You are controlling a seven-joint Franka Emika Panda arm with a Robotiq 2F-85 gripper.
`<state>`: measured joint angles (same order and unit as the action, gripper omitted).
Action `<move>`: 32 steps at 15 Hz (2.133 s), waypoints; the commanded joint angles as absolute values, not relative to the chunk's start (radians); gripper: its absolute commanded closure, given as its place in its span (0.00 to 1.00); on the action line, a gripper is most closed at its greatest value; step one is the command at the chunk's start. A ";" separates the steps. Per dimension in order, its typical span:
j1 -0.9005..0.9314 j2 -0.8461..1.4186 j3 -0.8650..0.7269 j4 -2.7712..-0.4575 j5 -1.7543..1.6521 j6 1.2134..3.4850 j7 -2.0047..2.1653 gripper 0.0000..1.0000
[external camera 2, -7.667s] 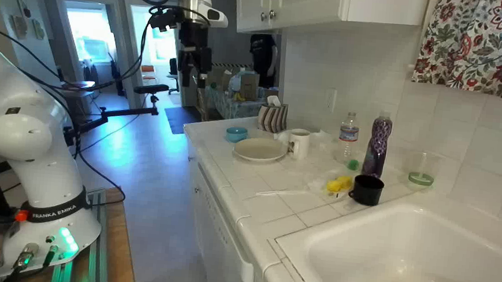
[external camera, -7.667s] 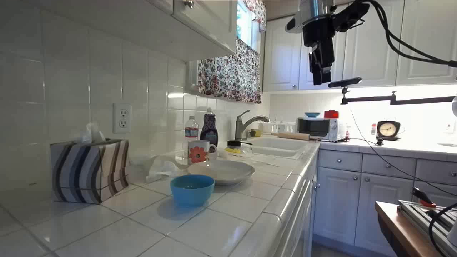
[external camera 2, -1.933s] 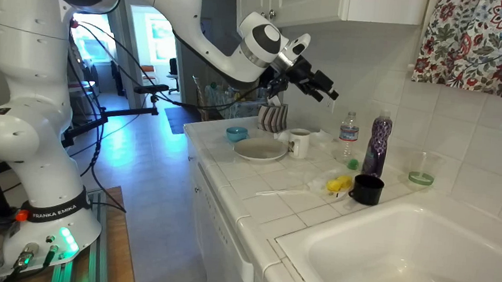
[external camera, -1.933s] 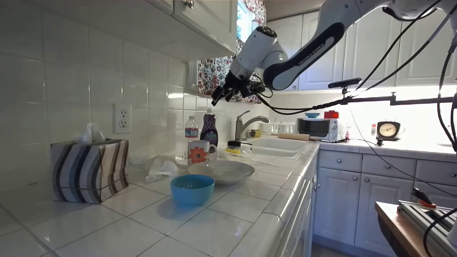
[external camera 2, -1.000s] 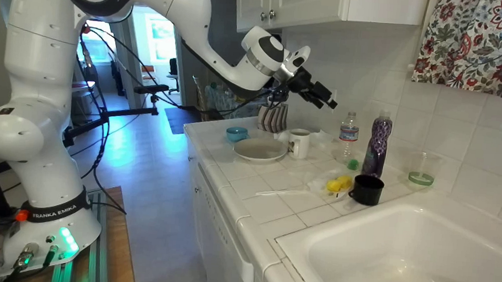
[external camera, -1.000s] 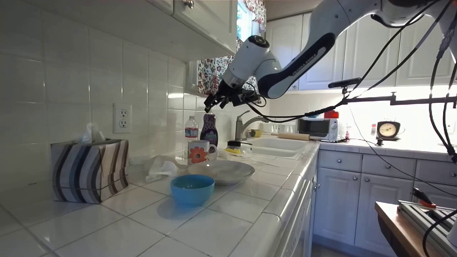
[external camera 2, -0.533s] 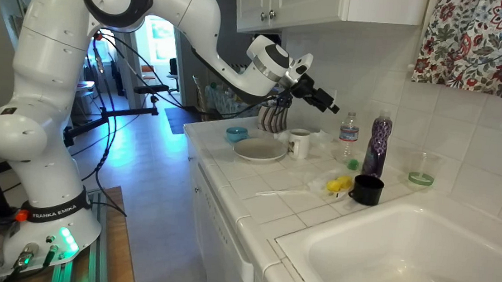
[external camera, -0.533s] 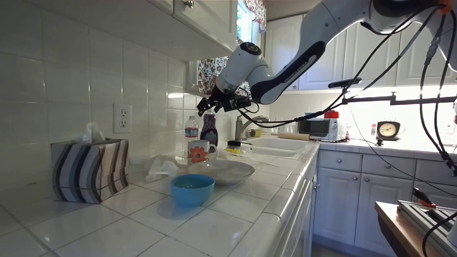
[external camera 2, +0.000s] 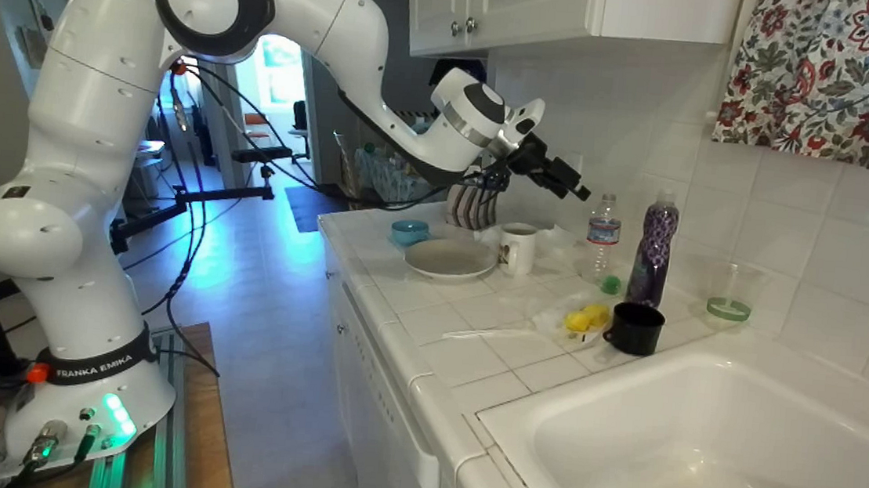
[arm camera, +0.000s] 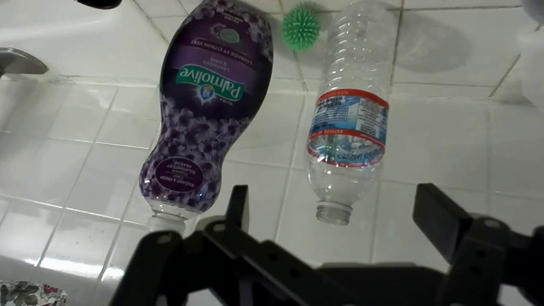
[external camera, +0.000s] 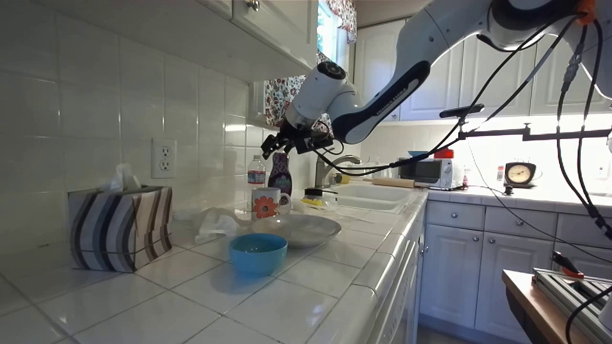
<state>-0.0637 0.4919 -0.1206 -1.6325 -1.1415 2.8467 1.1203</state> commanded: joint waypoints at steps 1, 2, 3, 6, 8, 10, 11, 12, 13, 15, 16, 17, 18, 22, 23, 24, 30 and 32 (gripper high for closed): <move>-0.055 0.521 -0.146 -1.589 -1.177 2.852 1.162 0.00; -0.045 0.534 -0.166 -1.565 -1.200 2.851 1.194 0.00; -0.037 0.541 -0.185 -1.549 -1.219 2.851 1.223 0.00; -0.030 0.575 -0.228 -1.492 -1.257 2.855 1.297 0.00; -0.023 0.598 -0.247 -1.458 -1.272 2.856 1.326 0.00; -0.013 0.625 -0.264 -1.418 -1.297 2.866 1.371 0.00; -0.007 0.638 -0.269 -1.399 -1.296 2.861 1.409 0.00; 0.004 0.650 -0.276 -1.381 -1.297 2.852 1.445 0.00; 0.010 0.662 -0.281 -1.364 -1.295 2.854 1.475 0.00; 0.027 0.680 -0.295 -1.342 -1.290 2.848 1.545 0.00; 0.031 0.688 -0.300 -1.333 -1.284 2.849 1.576 0.00; 0.037 0.695 -0.306 -1.326 -1.280 2.847 1.603 0.00; 0.041 0.699 -0.310 -1.324 -1.279 2.848 1.625 0.00; 0.049 0.729 -0.320 -1.301 -1.283 2.862 1.662 0.00; 0.053 0.733 -0.323 -1.297 -1.284 2.859 1.665 0.00; 0.054 0.740 -0.324 -1.292 -1.285 2.858 1.661 0.00; 0.050 0.773 -0.321 -1.253 -1.273 2.860 1.634 0.00; 0.047 0.784 -0.320 -1.237 -1.270 2.862 1.629 0.00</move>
<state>0.0486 0.7440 -0.3094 -1.2964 -1.2526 2.8479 1.6176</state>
